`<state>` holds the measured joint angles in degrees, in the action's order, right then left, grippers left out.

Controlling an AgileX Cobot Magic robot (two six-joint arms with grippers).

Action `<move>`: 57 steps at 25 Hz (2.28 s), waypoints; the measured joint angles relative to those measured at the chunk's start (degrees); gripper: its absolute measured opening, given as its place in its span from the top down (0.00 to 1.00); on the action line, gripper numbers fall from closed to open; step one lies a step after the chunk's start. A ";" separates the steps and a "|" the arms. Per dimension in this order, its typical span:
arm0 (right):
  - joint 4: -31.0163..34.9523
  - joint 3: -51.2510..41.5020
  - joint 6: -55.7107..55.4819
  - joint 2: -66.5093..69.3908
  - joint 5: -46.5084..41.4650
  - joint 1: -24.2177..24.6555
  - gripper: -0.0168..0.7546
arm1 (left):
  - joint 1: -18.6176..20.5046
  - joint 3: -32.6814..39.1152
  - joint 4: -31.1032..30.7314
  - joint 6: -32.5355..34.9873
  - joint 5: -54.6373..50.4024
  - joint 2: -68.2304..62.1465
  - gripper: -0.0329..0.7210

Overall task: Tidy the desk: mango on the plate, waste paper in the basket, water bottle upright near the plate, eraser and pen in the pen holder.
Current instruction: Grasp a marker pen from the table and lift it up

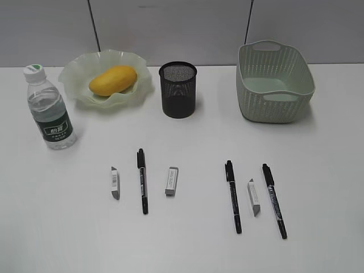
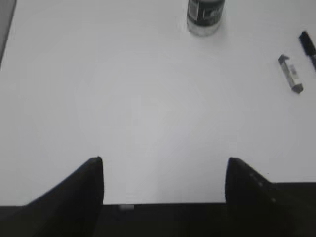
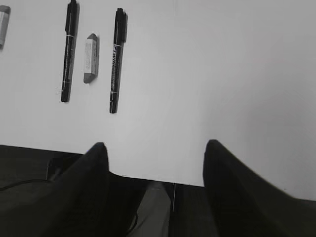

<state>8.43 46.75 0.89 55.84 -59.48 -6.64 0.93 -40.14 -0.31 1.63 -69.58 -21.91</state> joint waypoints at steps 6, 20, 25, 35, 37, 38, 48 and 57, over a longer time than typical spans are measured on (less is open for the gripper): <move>2.97 4.81 1.86 16.33 0.76 0.00 0.35 | 0.00 0.85 -0.09 0.43 -0.24 13.28 0.20; 3.68 6.54 -0.89 35.70 13.89 -11.51 0.34 | 0.00 9.87 4.24 2.53 7.70 20.84 0.23; 2.40 11.67 -4.28 42.35 14.42 -13.96 0.39 | 0.00 9.92 4.30 2.53 8.05 20.84 0.25; -3.02 18.34 -10.19 54.57 15.01 -14.45 0.51 | 0.00 9.92 4.35 2.53 8.10 20.84 0.27; -3.07 18.47 -10.96 55.78 15.43 -14.45 0.54 | 0.00 9.92 4.35 2.53 8.10 20.84 0.27; -3.07 18.59 -11.20 56.20 15.67 -14.45 0.55 | 0.00 9.92 4.35 2.53 8.10 20.84 0.27; -3.20 19.83 -11.81 60.29 17.25 -14.45 0.58 | 0.00 9.92 4.35 2.53 8.16 20.84 0.27; -3.31 20.98 -11.97 62.14 17.02 -14.45 0.76 | 0.00 9.92 4.35 2.53 8.22 20.84 0.27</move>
<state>5.11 67.73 -11.08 117.98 -42.46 -21.09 0.93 -30.23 4.03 4.16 -61.37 -1.07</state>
